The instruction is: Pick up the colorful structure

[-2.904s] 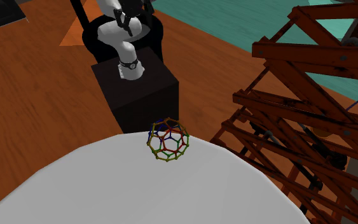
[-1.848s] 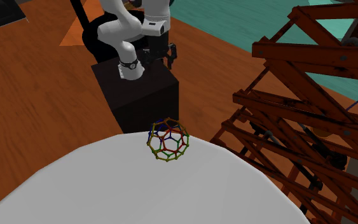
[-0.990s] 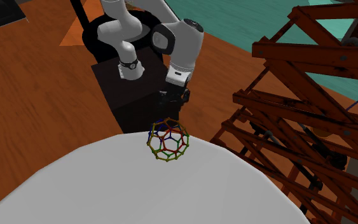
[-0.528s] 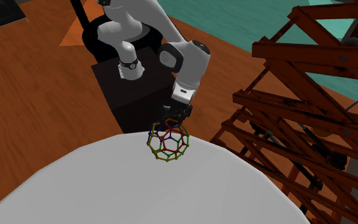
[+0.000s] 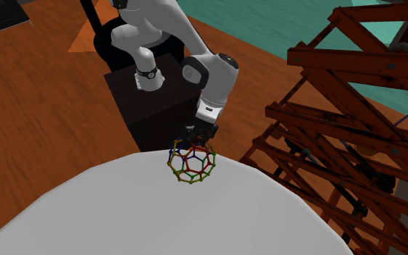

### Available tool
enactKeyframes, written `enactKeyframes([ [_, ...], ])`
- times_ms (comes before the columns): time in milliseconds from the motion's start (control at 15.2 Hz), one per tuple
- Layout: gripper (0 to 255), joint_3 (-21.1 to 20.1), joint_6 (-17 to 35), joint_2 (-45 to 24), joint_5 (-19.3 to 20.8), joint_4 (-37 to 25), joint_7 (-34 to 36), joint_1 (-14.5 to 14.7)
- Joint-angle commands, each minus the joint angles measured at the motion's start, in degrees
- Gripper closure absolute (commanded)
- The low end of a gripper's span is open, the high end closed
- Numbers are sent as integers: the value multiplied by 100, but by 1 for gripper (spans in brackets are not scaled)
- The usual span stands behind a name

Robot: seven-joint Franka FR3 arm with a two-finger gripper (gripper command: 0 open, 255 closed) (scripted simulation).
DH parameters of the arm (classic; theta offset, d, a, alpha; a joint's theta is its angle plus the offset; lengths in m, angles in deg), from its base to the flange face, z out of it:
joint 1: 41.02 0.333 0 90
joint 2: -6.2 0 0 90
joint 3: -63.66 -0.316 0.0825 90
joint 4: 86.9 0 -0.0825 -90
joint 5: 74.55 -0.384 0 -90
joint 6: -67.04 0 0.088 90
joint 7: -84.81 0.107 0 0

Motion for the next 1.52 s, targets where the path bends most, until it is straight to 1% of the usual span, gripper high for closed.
enactKeyframes([
  [0,255,3,3,-10,1,1,1,-2],
  [396,255,0,5,-6,3,11,10,2],
  [1452,255,-96,-817,416,-339,-523,-541,-7],
])
